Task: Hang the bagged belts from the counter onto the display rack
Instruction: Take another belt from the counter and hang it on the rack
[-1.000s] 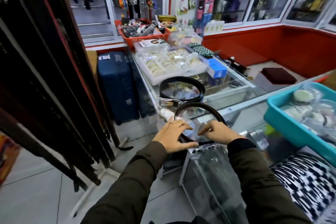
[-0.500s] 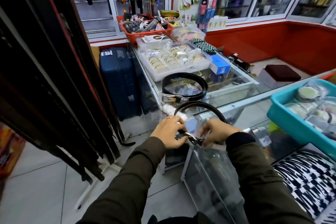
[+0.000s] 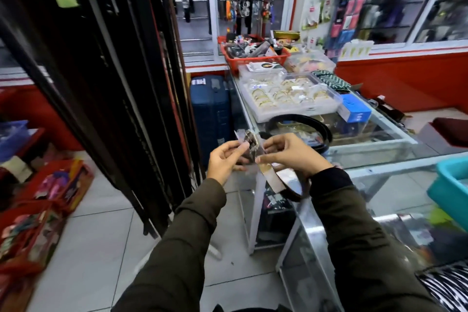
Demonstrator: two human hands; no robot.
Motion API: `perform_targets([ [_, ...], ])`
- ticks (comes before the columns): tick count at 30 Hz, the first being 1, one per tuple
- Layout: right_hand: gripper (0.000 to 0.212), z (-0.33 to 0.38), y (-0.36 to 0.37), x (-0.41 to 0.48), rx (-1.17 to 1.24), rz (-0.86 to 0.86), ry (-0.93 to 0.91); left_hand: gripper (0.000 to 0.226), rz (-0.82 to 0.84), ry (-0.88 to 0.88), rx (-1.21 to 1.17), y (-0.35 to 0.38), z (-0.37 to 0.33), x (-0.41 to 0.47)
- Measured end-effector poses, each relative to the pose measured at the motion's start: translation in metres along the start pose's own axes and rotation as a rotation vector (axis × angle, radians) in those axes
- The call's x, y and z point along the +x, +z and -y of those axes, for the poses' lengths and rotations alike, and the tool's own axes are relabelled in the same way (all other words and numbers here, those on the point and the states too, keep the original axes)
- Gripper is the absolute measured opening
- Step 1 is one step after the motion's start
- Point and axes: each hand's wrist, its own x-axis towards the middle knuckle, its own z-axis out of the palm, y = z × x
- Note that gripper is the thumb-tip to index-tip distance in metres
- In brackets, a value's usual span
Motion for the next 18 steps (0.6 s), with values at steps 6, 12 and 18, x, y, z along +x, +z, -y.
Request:
perform_targets([
  [6, 0.026, 0.042, 0.023, 0.012, 0.246, 0.064, -0.117, 0.012, -0.050, 0.022, -0.074, -0.033, -0.039, -0.004],
  [12, 0.036, 0.061, 0.059, 0.032, 0.337, 0.083, -0.142, 0.014, -0.210, 0.231, 0.100, -0.068, -0.068, -0.013],
  [18, 0.029, 0.086, 0.090, 0.047, 0.168, 0.047, -0.372, 0.027, -0.393, 0.387, 0.108, -0.095, -0.088, -0.025],
])
